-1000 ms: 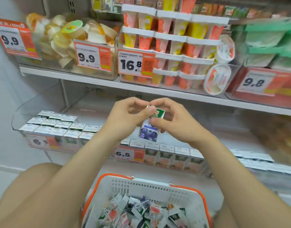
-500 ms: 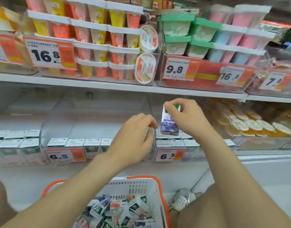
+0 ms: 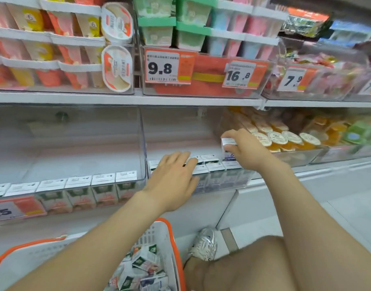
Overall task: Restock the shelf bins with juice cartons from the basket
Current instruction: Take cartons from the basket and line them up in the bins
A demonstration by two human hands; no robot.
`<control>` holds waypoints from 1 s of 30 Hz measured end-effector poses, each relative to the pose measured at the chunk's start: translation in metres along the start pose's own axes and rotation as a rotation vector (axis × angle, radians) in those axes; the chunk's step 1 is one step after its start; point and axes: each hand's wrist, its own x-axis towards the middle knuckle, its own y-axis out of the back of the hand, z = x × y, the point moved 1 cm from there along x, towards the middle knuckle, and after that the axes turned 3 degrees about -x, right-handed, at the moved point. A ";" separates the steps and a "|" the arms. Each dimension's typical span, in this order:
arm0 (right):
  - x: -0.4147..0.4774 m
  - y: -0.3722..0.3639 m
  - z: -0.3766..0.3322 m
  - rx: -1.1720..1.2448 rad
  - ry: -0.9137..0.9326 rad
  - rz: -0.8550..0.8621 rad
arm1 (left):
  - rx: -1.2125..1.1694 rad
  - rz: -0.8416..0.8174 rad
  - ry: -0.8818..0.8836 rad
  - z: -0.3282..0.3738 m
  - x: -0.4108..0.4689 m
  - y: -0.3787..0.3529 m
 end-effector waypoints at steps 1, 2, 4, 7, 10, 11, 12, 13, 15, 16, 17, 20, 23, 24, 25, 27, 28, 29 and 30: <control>0.002 -0.004 0.004 -0.022 0.002 -0.043 | 0.010 -0.015 0.019 0.002 0.004 -0.002; 0.003 -0.008 0.007 -0.034 -0.003 -0.094 | 0.014 -0.031 0.039 0.003 0.006 -0.004; 0.005 -0.013 0.010 -0.035 -0.003 -0.202 | 0.025 -0.060 0.071 0.005 0.009 -0.007; 0.008 -0.015 0.008 -0.027 -0.007 -0.300 | 0.056 -0.087 0.073 0.006 0.008 -0.010; 0.011 -0.016 0.000 0.021 -0.093 -0.340 | 0.029 -0.094 0.060 0.001 0.011 -0.012; 0.013 -0.017 -0.004 0.023 -0.106 -0.325 | 0.026 -0.097 0.051 -0.001 0.011 -0.010; 0.015 -0.019 -0.006 0.021 -0.120 -0.291 | 0.028 -0.102 0.040 -0.002 0.012 -0.009; 0.016 -0.021 -0.008 0.023 -0.131 -0.252 | 0.044 -0.102 0.027 -0.003 0.011 -0.006; 0.019 -0.025 -0.015 0.016 -0.138 -0.201 | 0.124 -0.052 0.014 -0.003 0.005 0.002; 0.020 -0.027 -0.021 0.015 -0.121 -0.178 | 0.160 0.003 0.016 -0.003 0.001 0.007; 0.023 -0.029 -0.028 0.032 -0.093 -0.153 | 0.181 0.076 0.017 -0.004 -0.004 0.012; 0.028 -0.034 -0.059 0.091 0.024 -0.164 | 0.246 0.220 0.074 -0.016 -0.016 0.023; 0.032 -0.039 -0.084 0.052 0.055 -0.279 | 0.302 0.145 0.180 -0.035 -0.028 0.022; 0.034 -0.042 -0.086 0.016 0.023 -0.342 | 0.310 0.108 0.201 -0.041 -0.031 0.018; 0.038 -0.043 -0.087 -0.006 -0.015 -0.394 | 0.308 0.083 0.209 -0.045 -0.032 0.014; 0.044 -0.043 -0.086 -0.019 -0.082 -0.449 | 0.281 0.070 0.205 -0.050 -0.033 0.009; 0.046 -0.044 -0.085 -0.015 -0.097 -0.453 | 0.262 0.063 0.206 -0.051 -0.032 0.008; 0.049 -0.045 -0.083 -0.007 -0.101 -0.450 | 0.248 0.052 0.213 -0.052 -0.030 0.008; 0.049 -0.046 -0.083 0.004 -0.096 -0.444 | 0.240 0.041 0.224 -0.052 -0.030 0.008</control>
